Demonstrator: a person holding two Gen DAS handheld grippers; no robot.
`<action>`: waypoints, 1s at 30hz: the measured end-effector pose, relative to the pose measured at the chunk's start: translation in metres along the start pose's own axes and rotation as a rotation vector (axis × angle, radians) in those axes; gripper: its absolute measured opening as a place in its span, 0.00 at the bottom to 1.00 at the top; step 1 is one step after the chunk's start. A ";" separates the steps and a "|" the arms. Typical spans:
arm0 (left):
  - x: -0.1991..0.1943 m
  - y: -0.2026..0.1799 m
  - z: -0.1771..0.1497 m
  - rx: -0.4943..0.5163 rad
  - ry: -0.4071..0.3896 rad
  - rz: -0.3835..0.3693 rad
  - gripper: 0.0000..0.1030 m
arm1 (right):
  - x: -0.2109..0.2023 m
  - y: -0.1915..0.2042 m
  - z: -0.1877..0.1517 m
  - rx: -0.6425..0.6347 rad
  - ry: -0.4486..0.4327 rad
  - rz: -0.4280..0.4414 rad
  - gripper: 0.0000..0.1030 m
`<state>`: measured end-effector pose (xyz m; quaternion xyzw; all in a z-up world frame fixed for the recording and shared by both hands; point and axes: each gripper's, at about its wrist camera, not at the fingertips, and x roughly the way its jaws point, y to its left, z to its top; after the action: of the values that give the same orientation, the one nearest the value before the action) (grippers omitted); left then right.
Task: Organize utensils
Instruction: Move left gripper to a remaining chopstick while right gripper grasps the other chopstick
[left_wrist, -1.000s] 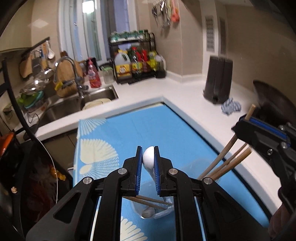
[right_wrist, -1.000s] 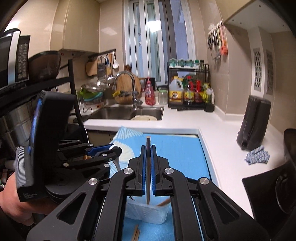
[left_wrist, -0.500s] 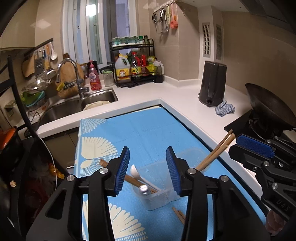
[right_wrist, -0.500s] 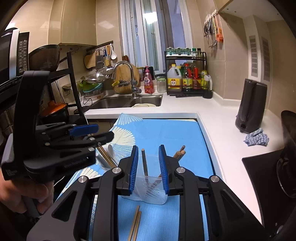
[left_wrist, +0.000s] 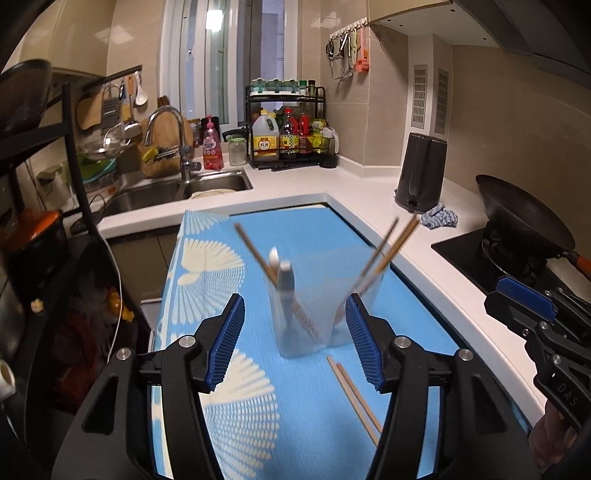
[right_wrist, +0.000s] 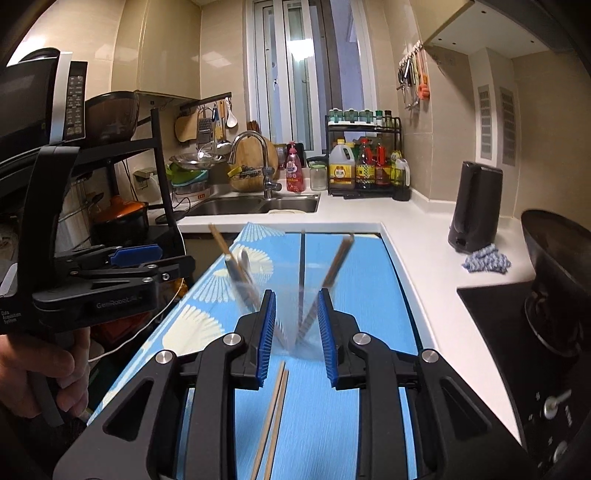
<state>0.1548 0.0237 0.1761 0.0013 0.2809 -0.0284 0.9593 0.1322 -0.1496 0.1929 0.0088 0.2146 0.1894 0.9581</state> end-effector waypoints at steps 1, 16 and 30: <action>-0.001 0.000 -0.008 -0.004 0.002 0.002 0.55 | -0.002 -0.001 -0.009 0.012 -0.001 -0.010 0.24; 0.002 -0.002 -0.132 -0.054 0.046 0.057 0.55 | 0.001 -0.004 -0.141 0.080 0.138 -0.057 0.23; 0.007 -0.022 -0.181 -0.055 0.086 -0.003 0.55 | 0.024 0.012 -0.186 0.088 0.295 0.005 0.23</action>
<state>0.0616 0.0048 0.0206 -0.0244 0.3225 -0.0217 0.9460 0.0709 -0.1414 0.0156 0.0233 0.3609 0.1813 0.9145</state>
